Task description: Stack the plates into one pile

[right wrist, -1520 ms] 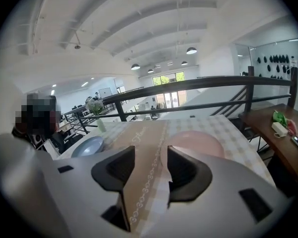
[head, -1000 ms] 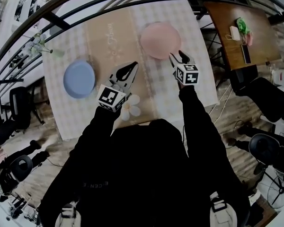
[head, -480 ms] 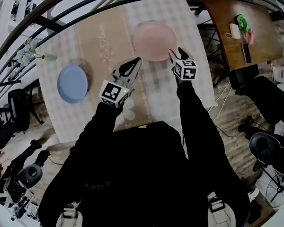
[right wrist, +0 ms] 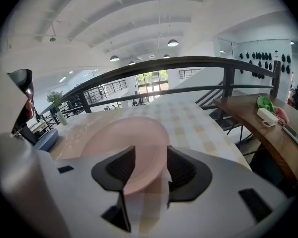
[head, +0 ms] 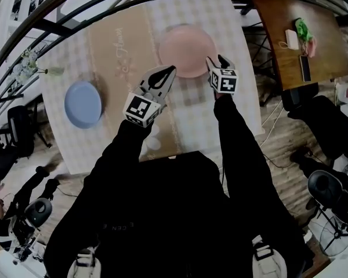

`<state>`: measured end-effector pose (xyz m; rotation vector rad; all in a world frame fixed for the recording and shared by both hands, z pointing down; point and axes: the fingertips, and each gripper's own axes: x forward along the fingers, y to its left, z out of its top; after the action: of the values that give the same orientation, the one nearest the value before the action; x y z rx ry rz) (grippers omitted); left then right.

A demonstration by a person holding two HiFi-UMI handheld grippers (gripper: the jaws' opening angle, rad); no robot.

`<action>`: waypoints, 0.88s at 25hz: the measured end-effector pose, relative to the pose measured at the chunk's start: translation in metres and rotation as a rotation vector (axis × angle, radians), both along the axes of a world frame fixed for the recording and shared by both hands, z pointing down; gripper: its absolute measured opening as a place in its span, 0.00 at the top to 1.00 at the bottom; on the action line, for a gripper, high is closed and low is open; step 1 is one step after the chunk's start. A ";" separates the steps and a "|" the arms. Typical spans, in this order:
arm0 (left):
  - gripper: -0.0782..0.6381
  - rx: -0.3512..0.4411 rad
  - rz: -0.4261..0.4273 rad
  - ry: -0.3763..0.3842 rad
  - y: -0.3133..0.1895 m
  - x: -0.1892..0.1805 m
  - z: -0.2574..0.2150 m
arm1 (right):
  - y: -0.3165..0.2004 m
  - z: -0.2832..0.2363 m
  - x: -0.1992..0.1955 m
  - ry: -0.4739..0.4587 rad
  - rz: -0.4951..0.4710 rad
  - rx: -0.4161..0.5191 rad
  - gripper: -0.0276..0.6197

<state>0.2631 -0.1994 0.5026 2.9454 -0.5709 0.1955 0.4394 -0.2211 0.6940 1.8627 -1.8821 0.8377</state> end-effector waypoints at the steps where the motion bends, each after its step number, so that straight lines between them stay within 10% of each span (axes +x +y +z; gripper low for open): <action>1: 0.86 -0.001 0.001 -0.002 -0.001 0.003 0.002 | -0.002 0.005 0.003 0.004 0.002 -0.008 0.64; 22: 0.86 -0.046 -0.024 -0.026 -0.005 0.021 0.032 | -0.024 0.056 0.012 -0.015 0.018 -0.095 0.69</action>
<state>0.2843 -0.2047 0.5342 2.8946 -0.5962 0.2411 0.4517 -0.2455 0.7496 1.8238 -1.8039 0.9335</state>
